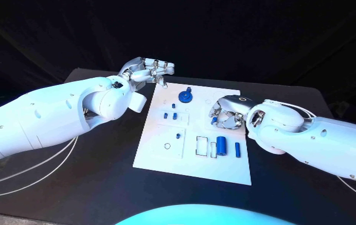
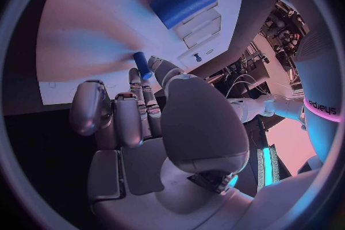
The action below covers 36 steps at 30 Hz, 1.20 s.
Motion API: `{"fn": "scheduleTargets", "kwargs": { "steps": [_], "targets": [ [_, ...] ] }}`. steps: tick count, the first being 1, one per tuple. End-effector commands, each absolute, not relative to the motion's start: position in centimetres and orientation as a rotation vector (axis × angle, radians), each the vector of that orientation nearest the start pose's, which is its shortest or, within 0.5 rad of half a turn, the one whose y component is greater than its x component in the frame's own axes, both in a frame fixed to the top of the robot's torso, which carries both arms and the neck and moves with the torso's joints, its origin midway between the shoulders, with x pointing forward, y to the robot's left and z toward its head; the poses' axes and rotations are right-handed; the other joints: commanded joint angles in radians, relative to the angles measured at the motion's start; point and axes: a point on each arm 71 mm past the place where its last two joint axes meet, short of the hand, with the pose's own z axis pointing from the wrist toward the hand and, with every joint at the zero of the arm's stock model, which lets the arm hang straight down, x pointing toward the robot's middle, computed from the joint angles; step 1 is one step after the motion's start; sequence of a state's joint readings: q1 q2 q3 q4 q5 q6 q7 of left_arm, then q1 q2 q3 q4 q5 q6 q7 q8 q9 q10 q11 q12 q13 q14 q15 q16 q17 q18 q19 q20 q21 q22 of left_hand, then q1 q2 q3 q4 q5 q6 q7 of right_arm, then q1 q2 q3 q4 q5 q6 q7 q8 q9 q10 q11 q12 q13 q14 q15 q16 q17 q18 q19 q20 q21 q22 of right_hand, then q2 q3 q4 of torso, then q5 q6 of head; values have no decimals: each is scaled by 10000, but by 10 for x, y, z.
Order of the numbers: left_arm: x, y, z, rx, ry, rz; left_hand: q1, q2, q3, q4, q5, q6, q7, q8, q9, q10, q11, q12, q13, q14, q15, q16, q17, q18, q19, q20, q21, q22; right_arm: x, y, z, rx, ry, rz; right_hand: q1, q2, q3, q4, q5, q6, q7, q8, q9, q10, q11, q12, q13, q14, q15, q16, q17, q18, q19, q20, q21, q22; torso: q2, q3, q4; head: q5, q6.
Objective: Assemble the parts on the task board
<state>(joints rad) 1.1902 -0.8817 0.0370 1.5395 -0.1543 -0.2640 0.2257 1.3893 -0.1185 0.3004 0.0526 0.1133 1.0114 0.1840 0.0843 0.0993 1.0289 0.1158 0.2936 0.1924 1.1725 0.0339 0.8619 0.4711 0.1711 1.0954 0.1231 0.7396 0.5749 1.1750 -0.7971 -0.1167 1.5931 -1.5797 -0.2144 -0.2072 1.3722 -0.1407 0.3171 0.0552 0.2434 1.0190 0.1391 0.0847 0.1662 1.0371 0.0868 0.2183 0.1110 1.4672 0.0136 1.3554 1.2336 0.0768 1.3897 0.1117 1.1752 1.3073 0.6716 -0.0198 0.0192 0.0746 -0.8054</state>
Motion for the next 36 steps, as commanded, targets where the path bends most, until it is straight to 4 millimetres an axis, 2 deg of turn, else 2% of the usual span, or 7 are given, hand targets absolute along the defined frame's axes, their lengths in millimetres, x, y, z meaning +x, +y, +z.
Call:
{"fn": "scheduleTargets", "kwargs": {
  "steps": [1,16,20,22,25,32,36],
  "targets": [
    [492,217,-161,-10138,15530,-14981,30,37,-58,11,0,-46,5,57,-11,-94,-6,64,-6,-75,11,-7,-15,131,61,-13,30,15,452,-158,-226,-3625,18249,5703,64,154,156,-7,-5,187,19,105,18,157,6,88,7,377,-87,7,26,33,108,-16,103,812,-10,0,-3,-8,-6],
    [492,218,-161,-10143,15522,-14971,42,50,-61,9,2,-44,0,69,-10,-96,-9,85,-3,-87,9,-8,-21,130,80,-14,43,22,453,-158,-227,-3571,18162,5613,141,307,499,-7,-73,625,-12,249,46,503,-59,136,-29,393,-135,39,59,-4,196,-67,267,926,-5,0,3,-11,-8],
    [492,218,-161,-10144,15524,-14970,42,50,-61,9,2,-44,0,69,-10,-96,-9,85,-3,-87,9,-8,-21,130,80,-14,43,22,453,-158,-226,-3489,18029,5662,242,452,663,-57,-79,913,-92,374,99,838,-157,220,3,406,-213,68,92,-31,269,-119,415,1013,-10,1,4,-10,-14],
    [492,218,-161,-10144,15524,-14970,42,50,-61,9,2,-44,0,69,-10,-96,-9,85,-3,-87,9,-8,-21,130,80,-14,43,22,453,-158,-225,-3385,17845,5728,358,579,799,-138,-217,1097,-145,460,149,1048,-224,243,26,420,-271,96,128,-61,340,-170,566,1096,-9,-1,8,-22,-22],
    [492,218,-161,-10142,15524,-14973,42,50,-61,9,2,-44,0,69,-10,-96,-9,85,-3,-87,9,-8,-21,130,80,-14,43,22,453,-157,-223,-3223,17638,5822,525,694,964,-275,-316,1198,-145,510,197,1222,-266,235,50,433,-312,127,166,-101,424,-218,758,1199,-11,0,7,-22,-28],
    [493,218,-161,-10149,15518,-14958,42,50,-61,9,2,-44,0,69,-10,-96,-9,85,-3,-87,9,-8,-21,130,80,-14,43,22,448,-158,-217,-2870,17299,6148,573,679,1017,-359,-333,1240,-137,531,230,1309,-275,202,62,441,-320,144,186,-124,468,-238,862,1259,-26,-1,4,-19,-25],
    [493,218,-161,-10159,15508,-14937,49,63,-62,9,4,-45,-2,78,-10,-101,-11,99,-2,-87,7,-3,-24,131,94,-15,54,28,443,-157,-207,-2613,17090,6496,567,648,1014,-379,-336,1244,-132,533,238,1321,-272,184,64,442,-321,147,188,-127,474,-242,875,1269,-32,-2,-9,-13,8]
  ]
}}
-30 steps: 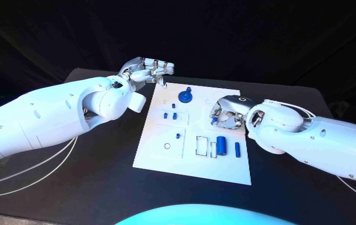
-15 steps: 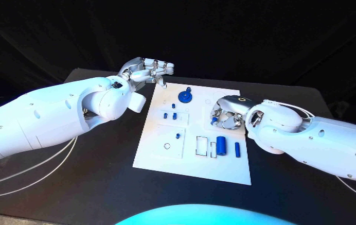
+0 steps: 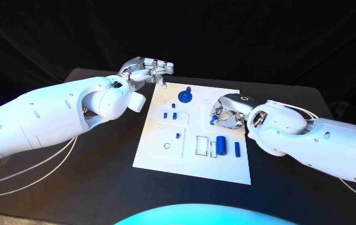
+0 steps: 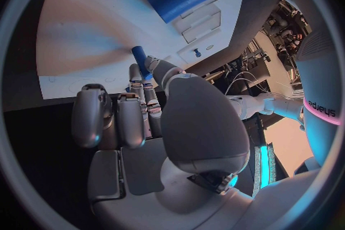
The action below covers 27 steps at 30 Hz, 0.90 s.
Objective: Assemble the parts on the task board
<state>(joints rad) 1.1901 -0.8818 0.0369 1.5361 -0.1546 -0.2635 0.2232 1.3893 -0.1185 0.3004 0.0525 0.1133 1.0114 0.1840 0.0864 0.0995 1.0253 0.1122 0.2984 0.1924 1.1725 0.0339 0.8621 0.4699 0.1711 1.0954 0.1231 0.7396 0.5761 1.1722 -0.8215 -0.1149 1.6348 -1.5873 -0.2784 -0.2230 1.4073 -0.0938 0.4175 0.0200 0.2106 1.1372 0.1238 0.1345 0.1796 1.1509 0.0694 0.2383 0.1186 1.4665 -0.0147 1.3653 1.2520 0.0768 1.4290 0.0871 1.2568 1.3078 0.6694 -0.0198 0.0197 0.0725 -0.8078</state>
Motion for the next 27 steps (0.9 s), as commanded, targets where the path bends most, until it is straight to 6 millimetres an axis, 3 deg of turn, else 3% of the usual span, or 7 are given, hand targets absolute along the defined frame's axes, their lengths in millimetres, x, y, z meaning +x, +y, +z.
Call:
{"fn": "scheduleTargets", "kwargs": {
  "steps": [1,7,12,17,21,27],
  "targets": [
    [493,218,-161,-10162,15504,-14932,50,64,-62,9,4,-45,-2,57,-11,-66,25,52,-2,-87,6,-4,-13,132,96,-16,55,17,440,-156,-202,-2470,17043,6670,215,178,10,-28,-7,62,21,34,105,184,-99,-17,-13,450,-37,48,4,-127,81,4,60,1265,-14,-3,-15,5,35],
    [494,217,-162,-10160,15511,-14942,50,64,-62,9,4,-45,-2,57,-11,-66,25,52,-2,-87,6,-4,-13,132,96,-16,55,17,422,-142,-184,-2096,16873,7752,237,154,37,-85,64,57,38,27,119,217,-96,-50,-3,457,-37,68,29,-145,117,-3,144,1313,6,-4,-5,-5,83],
    [494,216,-162,-10151,15534,-14972,50,64,-62,9,4,-45,-2,57,-11,-66,25,52,-2,-87,6,-4,-13,132,96,-16,55,17,405,-112,-180,-2065,17112,9001,241,149,48,-105,91,53,45,24,124,226,-91,-66,1,455,-36,61,16,-144,113,-5,137,1314,6,-11,-10,39,75],
    [494,213,-162,-10151,15590,-15003,50,64,-62,9,4,-45,-2,57,-11,-66,25,52,-2,-87,6,-4,-13,132,96,-16,55,17,392,-82,-189,-2424,17261,9850,235,143,61,-128,130,31,62,9,128,219,-78,-101,3,449,-29,45,-10,-138,98,-5,106,1307,0,-7,12,68,69],
    [493,209,-162,-10116,15645,-15091,50,64,-62,9,4,-45,-2,57,-11,-66,25,52,-2,-87,6,-4,-13,132,96,-16,55,17,385,-61,-203,-2817,17379,10217,233,142,67,-137,143,20,69,2,130,216,-72,-115,4,448,-25,43,-14,-135,90,-4,89,1302,8,0,66,106,65],
    [493,207,-162,-10124,15675,-15092,53,79,-62,13,5,-44,-2,66,-11,-68,24,65,-1,-87,5,0,-15,132,105,-17,62,21,385,-46,-221,-3024,17562,10242,177,146,64,-126,139,-15,90,-20,134,197,-49,-162,7,444,-8,35,-28,-132,79,5,68,1302,13,-5,85,177,35]
  ]
}}
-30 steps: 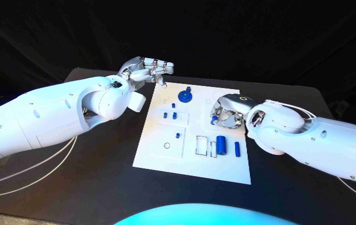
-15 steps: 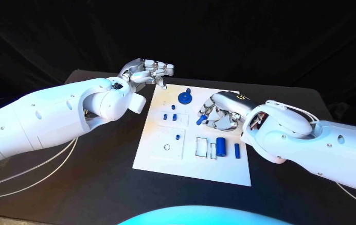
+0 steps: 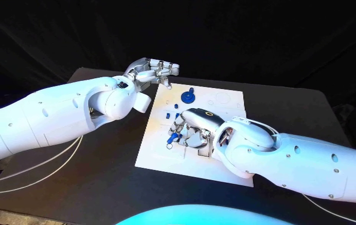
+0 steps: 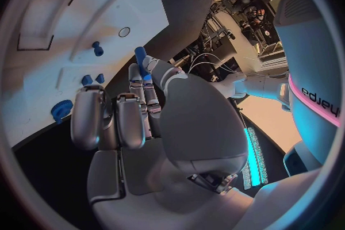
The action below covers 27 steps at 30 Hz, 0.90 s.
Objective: Assemble the parts on the task board
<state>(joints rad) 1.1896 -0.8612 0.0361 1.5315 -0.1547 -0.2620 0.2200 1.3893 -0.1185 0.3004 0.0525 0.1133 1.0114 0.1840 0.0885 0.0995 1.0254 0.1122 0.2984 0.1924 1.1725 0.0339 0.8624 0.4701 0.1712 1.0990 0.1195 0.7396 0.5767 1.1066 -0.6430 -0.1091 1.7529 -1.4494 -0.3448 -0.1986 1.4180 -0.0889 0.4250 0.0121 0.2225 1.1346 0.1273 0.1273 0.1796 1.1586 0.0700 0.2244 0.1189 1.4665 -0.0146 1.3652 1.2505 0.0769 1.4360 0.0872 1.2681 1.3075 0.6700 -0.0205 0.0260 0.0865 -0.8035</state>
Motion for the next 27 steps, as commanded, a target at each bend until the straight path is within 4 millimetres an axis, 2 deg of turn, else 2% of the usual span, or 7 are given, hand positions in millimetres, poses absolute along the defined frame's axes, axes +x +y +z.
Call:
{"fn": "scheduleTargets", "kwargs": {
  "steps": [1,8,15,27],
  "targets": [
    [493,207,-162,-10122,15682,-15098,53,79,-62,13,5,-44,-2,45,-12,-68,23,65,-1,-87,5,-3,-17,131,69,19,62,14,385,-44,-222,-3041,17575,10230,71,97,-12,-47,19,11,55,52,134,119,-55,-23,4,443,-9,36,-13,-133,9,4,-45,1305,9,2,23,42,-10],
    [493,206,-162,-10115,15714,-15120,53,79,-62,13,5,-44,-2,45,-12,-68,23,65,-1,-87,5,-3,-17,131,69,19,62,14,388,-37,-234,-3232,17729,9880,48,95,-9,-48,15,-17,65,34,135,95,-45,-59,3,443,1,39,-11,-129,-2,10,-66,1301,6,5,-13,107,-49],
    [493,206,-163,-10117,15725,-15120,53,79,-62,13,5,-44,-2,45,-12,-68,23,65,-1,-87,5,-3,-17,131,69,19,62,14,388,-34,-241,-3403,17783,9578,39,103,-1,-51,16,-35,71,23,135,80,-38,-82,3,441,6,32,-23,-130,-2,14,-64,1305,6,16,-6,129,-67],
    [493,207,-163,-10129,15726,-15096,54,88,-65,16,4,-42,-2,53,-11,-69,23,78,0,-87,5,1,-20,131,75,18,68,18,389,-36,-246,-3652,18010,9233,11,103,-7,-49,-3,-26,69,27,144,94,-36,-94,11,437,12,23,-38,-131,0,20,-58,1313,1,9,-10,117,-98]
  ]
}}
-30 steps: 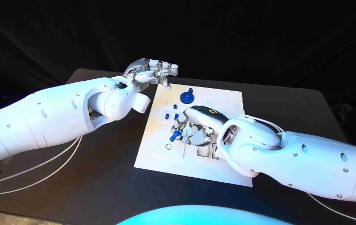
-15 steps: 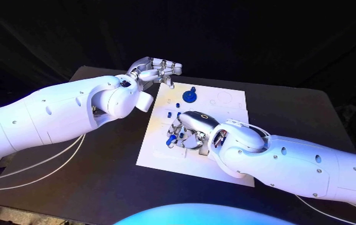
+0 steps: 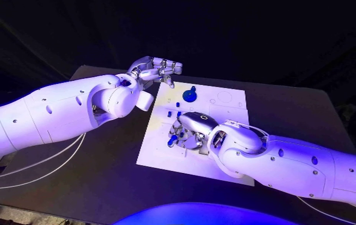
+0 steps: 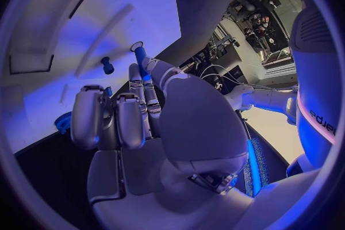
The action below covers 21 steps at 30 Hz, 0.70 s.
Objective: Assemble the parts on the task board
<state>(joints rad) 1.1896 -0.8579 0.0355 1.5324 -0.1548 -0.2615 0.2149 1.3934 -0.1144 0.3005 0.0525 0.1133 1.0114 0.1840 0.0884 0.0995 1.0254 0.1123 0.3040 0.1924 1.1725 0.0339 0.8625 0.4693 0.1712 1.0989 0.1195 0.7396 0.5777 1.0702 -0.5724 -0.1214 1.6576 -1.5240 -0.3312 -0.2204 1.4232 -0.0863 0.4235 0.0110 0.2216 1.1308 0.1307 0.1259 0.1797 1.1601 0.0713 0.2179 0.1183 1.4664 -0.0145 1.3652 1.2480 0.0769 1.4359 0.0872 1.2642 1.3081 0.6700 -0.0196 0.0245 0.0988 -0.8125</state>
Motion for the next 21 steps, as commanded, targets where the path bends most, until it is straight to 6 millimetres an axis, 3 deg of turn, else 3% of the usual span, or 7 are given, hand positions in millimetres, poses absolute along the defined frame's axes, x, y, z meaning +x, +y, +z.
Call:
{"fn": "scheduleTargets", "kwargs": {
  "steps": [1,10,14,21],
  "targets": [
    [493,207,-163,-10131,15726,-15092,13,47,-65,16,4,-42,-2,54,-11,-69,22,22,0,-87,5,0,-12,130,76,18,68,8,388,-36,-246,-3690,18048,9214,-41,76,8,-37,6,12,36,41,144,79,-49,-29,18,438,11,23,-13,-131,1,19,-18,1307,1,-2,4,-1,-11],
    [493,207,-163,-10137,15725,-15081,13,47,-65,16,4,-42,-2,54,-11,-69,22,22,0,-87,5,0,-12,130,76,18,68,8,388,-36,-249,-3964,18270,8994,-85,72,-9,-32,-51,27,25,48,158,104,-54,-45,31,433,12,13,-29,-129,-5,26,-28,1310,2,-8,16,5,-39],
    [492,208,-163,-10147,15717,-15059,13,47,-65,16,4,-42,-2,54,-11,-69,22,22,0,-87,5,0,-12,130,76,18,68,8,388,-36,-249,-4025,18307,8871,-85,72,-9,-32,-51,27,25,48,158,104,-54,-45,31,433,12,13,-29,-129,-5,26,-28,1310,14,-21,-10,7,-31],
    [492,207,-162,-10138,15727,-15078,13,47,-65,16,4,-42,-2,54,-11,-69,22,22,0,-87,5,0,-12,130,76,18,68,8,388,-33,-250,-4200,18222,8660,-100,75,-13,-29,-73,31,21,49,163,113,-56,-52,36,432,11,10,-36,-125,-13,27,-44,1305,-9,-22,15,-9,-29]
  ]
}}
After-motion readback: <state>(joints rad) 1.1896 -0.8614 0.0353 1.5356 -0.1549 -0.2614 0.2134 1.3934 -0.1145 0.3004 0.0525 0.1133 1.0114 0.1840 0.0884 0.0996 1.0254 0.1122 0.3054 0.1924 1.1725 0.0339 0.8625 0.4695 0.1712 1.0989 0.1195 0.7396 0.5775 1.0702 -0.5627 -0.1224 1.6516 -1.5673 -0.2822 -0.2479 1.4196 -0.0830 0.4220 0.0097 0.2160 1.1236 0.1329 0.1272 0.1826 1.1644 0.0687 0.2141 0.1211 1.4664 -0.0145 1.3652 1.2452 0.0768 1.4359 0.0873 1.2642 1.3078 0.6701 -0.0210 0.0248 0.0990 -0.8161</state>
